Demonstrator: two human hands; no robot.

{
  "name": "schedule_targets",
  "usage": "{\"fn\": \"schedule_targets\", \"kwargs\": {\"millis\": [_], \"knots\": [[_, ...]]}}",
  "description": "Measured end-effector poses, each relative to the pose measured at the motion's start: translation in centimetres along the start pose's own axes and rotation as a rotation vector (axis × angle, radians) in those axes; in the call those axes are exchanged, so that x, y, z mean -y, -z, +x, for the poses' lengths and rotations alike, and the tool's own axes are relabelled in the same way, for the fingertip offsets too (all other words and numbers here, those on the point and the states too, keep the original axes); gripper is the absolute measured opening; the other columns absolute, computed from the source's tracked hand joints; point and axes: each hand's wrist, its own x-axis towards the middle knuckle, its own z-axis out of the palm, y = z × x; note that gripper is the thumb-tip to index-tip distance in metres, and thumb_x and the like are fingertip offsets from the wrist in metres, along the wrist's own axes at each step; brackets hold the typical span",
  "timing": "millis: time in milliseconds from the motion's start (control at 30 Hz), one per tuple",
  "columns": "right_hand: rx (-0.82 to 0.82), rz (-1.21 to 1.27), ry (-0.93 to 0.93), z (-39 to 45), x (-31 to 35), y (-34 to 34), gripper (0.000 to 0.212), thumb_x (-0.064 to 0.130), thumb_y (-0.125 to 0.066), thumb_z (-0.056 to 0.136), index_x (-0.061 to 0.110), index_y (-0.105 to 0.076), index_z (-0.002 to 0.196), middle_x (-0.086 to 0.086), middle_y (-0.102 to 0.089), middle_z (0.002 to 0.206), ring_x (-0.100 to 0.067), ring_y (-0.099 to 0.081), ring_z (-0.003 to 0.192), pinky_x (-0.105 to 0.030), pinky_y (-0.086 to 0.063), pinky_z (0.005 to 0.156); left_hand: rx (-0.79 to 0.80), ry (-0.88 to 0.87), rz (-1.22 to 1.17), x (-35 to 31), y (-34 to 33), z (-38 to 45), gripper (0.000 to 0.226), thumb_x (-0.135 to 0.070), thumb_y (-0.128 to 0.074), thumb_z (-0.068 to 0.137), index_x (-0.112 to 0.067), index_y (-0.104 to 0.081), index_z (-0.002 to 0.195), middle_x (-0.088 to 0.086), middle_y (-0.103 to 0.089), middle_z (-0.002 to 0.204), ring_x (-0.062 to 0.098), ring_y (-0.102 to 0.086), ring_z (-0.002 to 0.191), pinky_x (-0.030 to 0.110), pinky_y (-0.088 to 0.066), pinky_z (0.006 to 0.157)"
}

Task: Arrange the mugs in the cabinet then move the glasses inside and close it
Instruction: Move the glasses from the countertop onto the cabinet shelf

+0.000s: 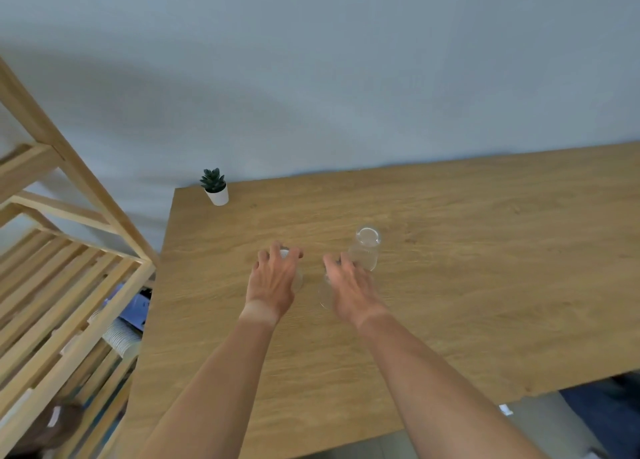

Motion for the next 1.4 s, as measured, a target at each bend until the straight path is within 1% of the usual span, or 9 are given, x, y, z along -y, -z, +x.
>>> {"fn": "schedule_targets", "kwargs": {"millis": [300, 433, 600, 733, 900, 1000, 1100, 1233, 1400], "knots": [[-0.037, -0.027, -0.009, -0.3, -0.9, 0.4, 0.059, -0.001, -0.077, 0.071, 0.011, -0.039, 0.115, -0.008, -0.052, 0.108, -0.030, -0.066, 0.085, -0.036, -0.051, 0.072, -0.169, 0.214, -0.338, 0.2, 0.3, -1.8, 0.062, -0.008, -0.089, 0.061, -0.001, -0.051, 0.109, 0.018, -0.053, 0.105, 0.034, -0.058, 0.089, 0.038, -0.051, 0.075], [-0.021, 0.013, -0.012, -1.4, -2.2, 0.4, 0.049, 0.001, -0.075, 0.075, 0.011, -0.050, 0.116, -0.010, -0.048, 0.115, -0.027, -0.064, 0.083, -0.039, -0.054, 0.081, -0.231, 0.314, -0.389, -0.5, 0.3, -2.2, 0.062, -0.008, -0.089, 0.060, 0.003, -0.050, 0.107, 0.021, -0.053, 0.104, 0.035, -0.059, 0.082, 0.036, -0.048, 0.068], [-0.005, 0.092, -0.028, -2.8, -3.6, 0.8, 0.051, -0.001, -0.073, 0.074, 0.009, -0.051, 0.118, -0.009, -0.048, 0.114, -0.026, -0.064, 0.086, -0.038, -0.056, 0.081, -0.267, 0.507, -0.570, -2.1, -0.3, -3.1, 0.080, -0.017, -0.088, 0.065, -0.001, -0.044, 0.129, 0.022, -0.047, 0.121, 0.031, -0.049, 0.102, 0.040, -0.049, 0.086], [-0.055, 0.199, -0.051, -4.4, -4.6, 0.2, 0.055, 0.007, -0.080, 0.070, 0.012, -0.052, 0.117, -0.006, -0.050, 0.112, -0.021, -0.062, 0.082, -0.036, -0.056, 0.080, -0.301, 0.679, -0.747, -3.8, -0.5, -4.5, 0.078, -0.028, -0.087, 0.069, -0.002, -0.047, 0.130, 0.018, -0.048, 0.121, 0.011, -0.030, 0.095, 0.025, -0.038, 0.084], [-0.202, 0.317, -0.135, -7.0, -5.8, -0.6, 0.050, 0.033, -0.084, 0.069, 0.018, -0.051, 0.103, 0.001, -0.049, 0.097, -0.022, -0.057, 0.081, -0.038, -0.051, 0.077, -0.367, 0.858, -0.973, -6.3, -1.4, -6.8, 0.079, -0.048, -0.081, 0.070, -0.006, -0.052, 0.132, 0.013, -0.058, 0.115, 0.023, -0.047, 0.109, 0.027, -0.037, 0.094], [-0.276, 0.319, -0.159, -8.6, -6.4, -1.0, 0.053, 0.045, -0.082, 0.070, 0.019, -0.050, 0.104, 0.001, -0.055, 0.098, -0.020, -0.057, 0.086, -0.038, -0.047, 0.083, -0.361, 0.881, -1.022, -7.2, -2.0, -8.2, 0.079, -0.075, -0.068, 0.060, -0.014, -0.066, 0.109, 0.006, -0.067, 0.094, 0.027, -0.060, 0.095, 0.040, -0.050, 0.091], [-0.271, 0.416, -0.184, -11.0, -6.9, -1.2, 0.056, 0.045, -0.079, 0.076, 0.016, -0.047, 0.112, -0.003, -0.058, 0.109, -0.022, -0.058, 0.095, -0.037, -0.047, 0.088, -0.337, 0.849, -1.047, -8.5, -1.6, -10.8, 0.060, -0.070, -0.070, 0.067, -0.015, -0.065, 0.092, 0.005, -0.067, 0.085, 0.026, -0.062, 0.085, 0.036, -0.051, 0.078], [-0.252, 0.565, -0.233, -14.8, -7.5, -1.5, 0.059, 0.043, -0.078, 0.077, 0.014, -0.044, 0.116, -0.005, -0.060, 0.113, -0.025, -0.058, 0.104, -0.035, -0.046, 0.084, -0.340, 0.787, -1.132, -10.5, -0.9, -15.3, 0.057, -0.062, -0.078, 0.066, -0.017, -0.067, 0.098, -0.001, -0.070, 0.085, 0.019, -0.067, 0.082, 0.031, -0.053, 0.071], [-0.194, 0.666, -0.224, -21.4, -8.5, -2.4, 0.074, 0.029, -0.078, 0.075, 0.013, -0.040, 0.138, -0.005, -0.052, 0.133, -0.024, -0.050, 0.122, -0.029, -0.038, 0.094, -0.320, 0.829, -1.132, -13.6, -1.3, -21.8, 0.082, -0.058, -0.085, 0.057, -0.015, -0.054, 0.120, -0.001, -0.062, 0.113, 0.019, -0.059, 0.106, 0.035, -0.049, 0.094]]}}
